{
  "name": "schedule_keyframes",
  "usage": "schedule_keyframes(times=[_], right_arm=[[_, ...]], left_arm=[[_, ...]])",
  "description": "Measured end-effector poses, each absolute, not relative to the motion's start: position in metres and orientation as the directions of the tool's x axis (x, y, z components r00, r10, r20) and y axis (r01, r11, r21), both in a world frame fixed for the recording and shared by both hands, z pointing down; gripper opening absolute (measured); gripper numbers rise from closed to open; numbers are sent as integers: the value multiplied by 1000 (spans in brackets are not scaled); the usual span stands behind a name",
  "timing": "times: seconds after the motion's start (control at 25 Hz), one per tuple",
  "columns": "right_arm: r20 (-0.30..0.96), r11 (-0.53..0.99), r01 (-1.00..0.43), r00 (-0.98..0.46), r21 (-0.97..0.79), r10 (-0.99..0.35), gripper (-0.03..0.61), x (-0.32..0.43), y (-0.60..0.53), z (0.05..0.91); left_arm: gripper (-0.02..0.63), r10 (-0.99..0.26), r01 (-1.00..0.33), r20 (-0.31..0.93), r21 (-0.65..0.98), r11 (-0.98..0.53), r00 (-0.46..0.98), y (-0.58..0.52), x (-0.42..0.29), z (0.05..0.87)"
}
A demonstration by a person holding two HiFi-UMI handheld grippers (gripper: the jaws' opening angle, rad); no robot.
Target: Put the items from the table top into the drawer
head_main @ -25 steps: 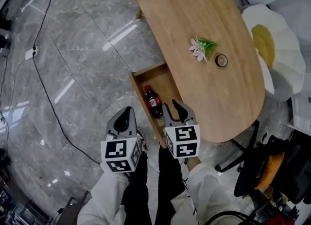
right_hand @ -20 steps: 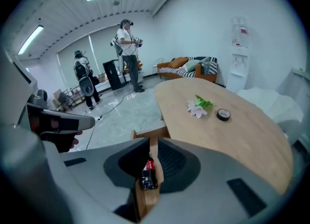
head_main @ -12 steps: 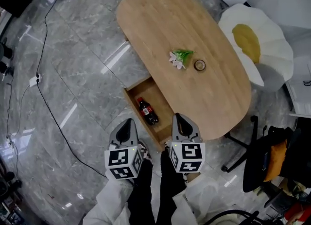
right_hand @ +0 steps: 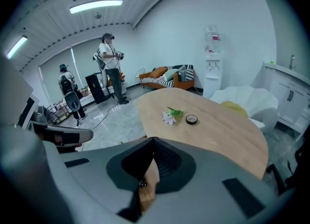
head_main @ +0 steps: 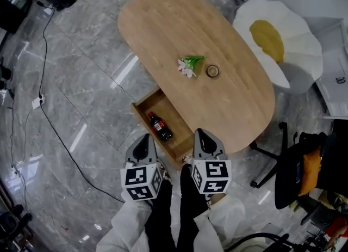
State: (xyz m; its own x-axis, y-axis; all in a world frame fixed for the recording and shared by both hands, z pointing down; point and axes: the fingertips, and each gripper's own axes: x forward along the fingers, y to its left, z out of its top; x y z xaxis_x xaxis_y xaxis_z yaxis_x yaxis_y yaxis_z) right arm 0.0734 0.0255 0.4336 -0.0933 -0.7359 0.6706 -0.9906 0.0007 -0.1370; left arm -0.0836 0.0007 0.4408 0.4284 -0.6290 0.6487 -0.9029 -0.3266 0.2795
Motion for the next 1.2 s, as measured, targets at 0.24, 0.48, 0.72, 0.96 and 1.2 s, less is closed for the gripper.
schedule_keyframes(times=[0.24,0.48,0.72,0.96,1.2], right_arm=[[653,-34,-990,-66,-139,-754,61,75,32,368],[641,-72,-990,-23,-121,-768,61,82,37,310],[639,-123,-985,16,-124,-769,61,104,34,303],[661,-135,-982,16,-129,-750,61,152,1,345],[672,-132,-976,-19,-174,-741,61,197,-50,385]], left_arm=[[-5,-643,-891,618,295,-344,453,-2,-82,372],[-6,-660,-876,577,295,-381,481,-4,-78,302],[-6,-656,-875,580,292,-386,483,-13,-65,296],[-6,-646,-888,611,281,-363,457,-44,-28,337],[-6,-660,-895,604,282,-347,446,-97,17,378]])
